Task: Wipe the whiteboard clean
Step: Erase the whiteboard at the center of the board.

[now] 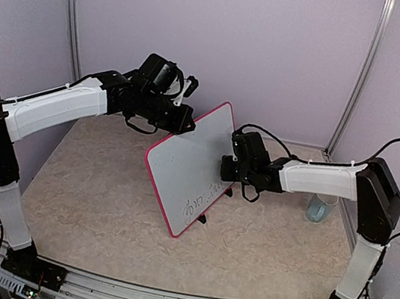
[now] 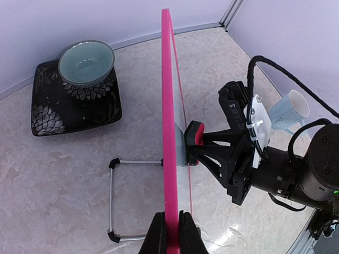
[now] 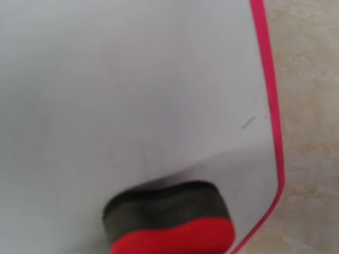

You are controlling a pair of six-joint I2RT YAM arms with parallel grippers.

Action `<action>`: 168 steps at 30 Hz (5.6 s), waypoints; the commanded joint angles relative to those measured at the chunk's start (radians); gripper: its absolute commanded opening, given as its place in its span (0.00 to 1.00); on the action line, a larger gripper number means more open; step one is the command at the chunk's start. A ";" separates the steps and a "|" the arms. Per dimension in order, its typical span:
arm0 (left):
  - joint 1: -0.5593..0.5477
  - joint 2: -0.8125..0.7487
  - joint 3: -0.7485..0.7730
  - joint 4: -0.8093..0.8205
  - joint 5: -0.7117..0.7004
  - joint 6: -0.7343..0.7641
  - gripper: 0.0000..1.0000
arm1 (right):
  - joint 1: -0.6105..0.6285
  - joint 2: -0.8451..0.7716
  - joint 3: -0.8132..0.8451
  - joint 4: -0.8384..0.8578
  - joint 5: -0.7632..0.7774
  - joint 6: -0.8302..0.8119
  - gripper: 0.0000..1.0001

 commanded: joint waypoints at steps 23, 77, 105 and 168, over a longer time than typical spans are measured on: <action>-0.033 0.016 -0.032 -0.064 0.092 0.066 0.00 | -0.010 0.105 0.060 -0.057 -0.037 0.051 0.22; -0.033 0.018 -0.040 -0.058 0.099 0.064 0.00 | 0.031 0.008 -0.196 0.399 -0.055 -0.150 0.22; -0.041 0.000 -0.065 -0.037 0.083 0.044 0.00 | 0.333 -0.253 -0.317 0.533 -0.133 -0.302 0.22; -0.053 -0.009 -0.080 -0.026 0.056 0.007 0.00 | 0.453 -0.046 -0.318 0.283 0.167 -0.106 0.18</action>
